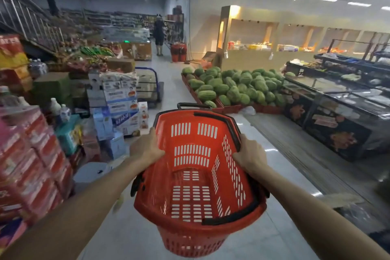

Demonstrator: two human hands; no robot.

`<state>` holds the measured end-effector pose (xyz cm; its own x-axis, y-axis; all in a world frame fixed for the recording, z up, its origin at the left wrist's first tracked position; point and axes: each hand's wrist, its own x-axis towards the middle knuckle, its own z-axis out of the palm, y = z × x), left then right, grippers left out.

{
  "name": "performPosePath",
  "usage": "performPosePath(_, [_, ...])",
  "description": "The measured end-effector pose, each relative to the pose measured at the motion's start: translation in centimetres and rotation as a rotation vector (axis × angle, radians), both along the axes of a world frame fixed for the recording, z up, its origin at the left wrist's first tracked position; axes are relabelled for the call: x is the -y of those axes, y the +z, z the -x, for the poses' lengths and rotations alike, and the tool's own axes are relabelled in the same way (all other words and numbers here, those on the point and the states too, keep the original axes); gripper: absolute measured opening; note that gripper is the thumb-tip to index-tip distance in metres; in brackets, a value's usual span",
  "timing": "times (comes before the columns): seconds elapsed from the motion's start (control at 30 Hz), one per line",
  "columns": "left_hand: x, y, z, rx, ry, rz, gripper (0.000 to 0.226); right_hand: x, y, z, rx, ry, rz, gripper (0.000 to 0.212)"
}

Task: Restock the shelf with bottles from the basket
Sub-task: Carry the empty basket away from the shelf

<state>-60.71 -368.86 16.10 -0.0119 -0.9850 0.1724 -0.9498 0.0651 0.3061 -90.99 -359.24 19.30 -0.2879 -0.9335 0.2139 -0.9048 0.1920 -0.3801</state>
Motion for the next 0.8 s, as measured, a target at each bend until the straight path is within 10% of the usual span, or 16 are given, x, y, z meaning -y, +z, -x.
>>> performPosePath(0.8, [60.0,-11.6,16.0,-0.007,0.020,-0.113,0.092,62.5,-13.4,15.7,0.100,-0.024,-0.067,0.057])
